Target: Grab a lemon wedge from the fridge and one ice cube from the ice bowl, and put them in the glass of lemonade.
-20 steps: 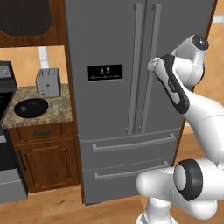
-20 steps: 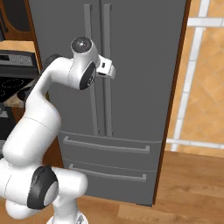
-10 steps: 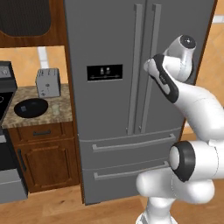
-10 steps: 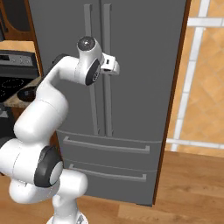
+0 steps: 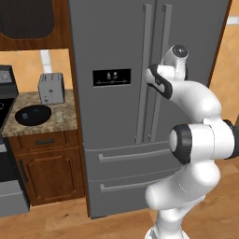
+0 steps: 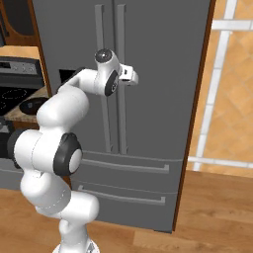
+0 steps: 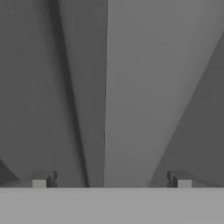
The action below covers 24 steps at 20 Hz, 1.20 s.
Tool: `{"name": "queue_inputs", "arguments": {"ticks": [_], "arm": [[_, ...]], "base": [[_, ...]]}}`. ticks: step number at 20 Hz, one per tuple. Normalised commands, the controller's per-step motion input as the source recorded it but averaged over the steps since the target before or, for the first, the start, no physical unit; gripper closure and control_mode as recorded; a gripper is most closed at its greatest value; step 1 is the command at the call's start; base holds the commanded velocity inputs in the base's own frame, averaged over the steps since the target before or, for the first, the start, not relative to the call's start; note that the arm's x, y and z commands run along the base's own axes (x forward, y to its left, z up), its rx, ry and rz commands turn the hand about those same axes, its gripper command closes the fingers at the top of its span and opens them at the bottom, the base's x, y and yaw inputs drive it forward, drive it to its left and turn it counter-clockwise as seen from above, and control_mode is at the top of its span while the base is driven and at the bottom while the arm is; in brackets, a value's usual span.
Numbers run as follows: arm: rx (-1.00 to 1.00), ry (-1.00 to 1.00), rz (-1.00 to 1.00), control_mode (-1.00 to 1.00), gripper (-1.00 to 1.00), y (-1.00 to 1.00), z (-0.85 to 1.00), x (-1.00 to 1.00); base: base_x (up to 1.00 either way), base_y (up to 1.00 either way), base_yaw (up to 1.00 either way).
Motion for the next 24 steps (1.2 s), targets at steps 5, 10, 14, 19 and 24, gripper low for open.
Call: {"name": "queue_inputs", "arguments": {"ticks": [5, 10, 14, 19, 24], "arm": [[0.00, 0.00, 0.00, -1.00, -1.00, -0.18, -0.18, 0.39], [0.01, 0.00, 0.00, -1.00, -1.00, -0.08, -0.16, 0.18], [0.00, 0.00, 0.00, -1.00, 1.00, 0.00, -0.02, 0.08], [0.00, 0.00, 0.00, -1.00, 1.00, 0.00, 0.00, 0.01], [0.00, 0.00, 0.00, -1.00, 1.00, -0.26, 0.00, 0.00]], "base": [[0.00, 0.00, 0.00], [0.00, 0.00, 0.00], [0.00, 0.00, 0.00], [0.00, 0.00, 0.00], [0.00, 0.00, 0.00]]}}
